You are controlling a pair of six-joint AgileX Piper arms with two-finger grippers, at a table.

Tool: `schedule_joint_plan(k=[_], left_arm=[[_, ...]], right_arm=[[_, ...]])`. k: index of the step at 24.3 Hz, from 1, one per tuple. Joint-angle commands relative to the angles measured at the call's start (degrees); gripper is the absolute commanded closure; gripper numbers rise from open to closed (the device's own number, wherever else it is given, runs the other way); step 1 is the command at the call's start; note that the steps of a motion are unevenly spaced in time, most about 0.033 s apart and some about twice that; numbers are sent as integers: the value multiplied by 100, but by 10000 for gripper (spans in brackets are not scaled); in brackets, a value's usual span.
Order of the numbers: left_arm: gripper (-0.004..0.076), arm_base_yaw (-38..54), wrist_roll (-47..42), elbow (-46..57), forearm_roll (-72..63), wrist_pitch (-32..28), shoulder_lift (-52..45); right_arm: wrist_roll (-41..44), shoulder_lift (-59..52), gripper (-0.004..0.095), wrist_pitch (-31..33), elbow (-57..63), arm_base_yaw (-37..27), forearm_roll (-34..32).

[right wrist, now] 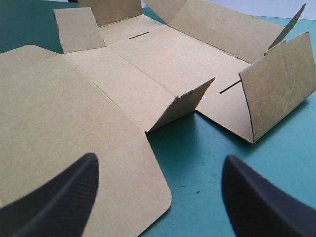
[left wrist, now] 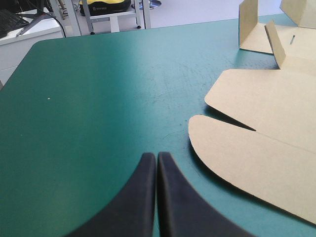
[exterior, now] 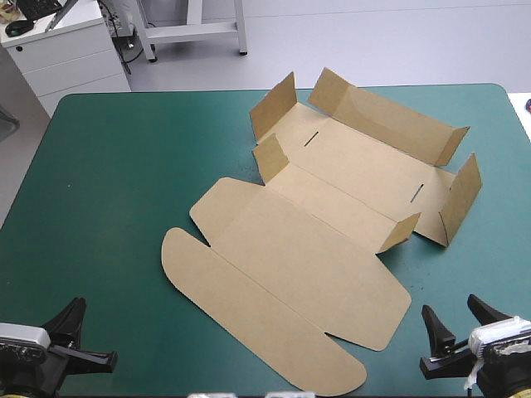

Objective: Fold the box

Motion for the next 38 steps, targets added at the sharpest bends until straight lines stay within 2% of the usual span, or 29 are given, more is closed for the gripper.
schedule_joint_plan(k=[1, 5, 6, 9, 13, 17, 21, 26, 38], left_arm=[[734, 2, -51, -115, -33, -424, 23], [734, 2, -51, -115, -33, -424, 23], [734, 2, -51, -115, -33, -424, 23], [734, 2, -51, -115, -33, -424, 23], [734, 2, -51, -115, -33, -424, 23], [734, 2, -51, -115, -33, -424, 23], [734, 2, -51, -115, -33, -424, 23], [734, 2, -51, -115, -33, -424, 23], [734, 2, -51, -115, -33, -424, 23]], right_arm=[[66, 122, 105, -427, -161, 13, 62], [637, 155, 103, -406, -173, 13, 51], [1147, 267, 103, -320, -230, 13, 21], [1834, 652, 103, -173, -413, 13, 21], [2973, 2123, 103, -88, -1151, 13, 31], [3482, 3733, 103, -347, -1708, 13, 10], [3640, 5207, 103, -314, -2304, 13, 77], [3962, 6281, 103, -59, -2809, 13, 118], [4329, 7910, 116, 92, -3541, 13, 794]])
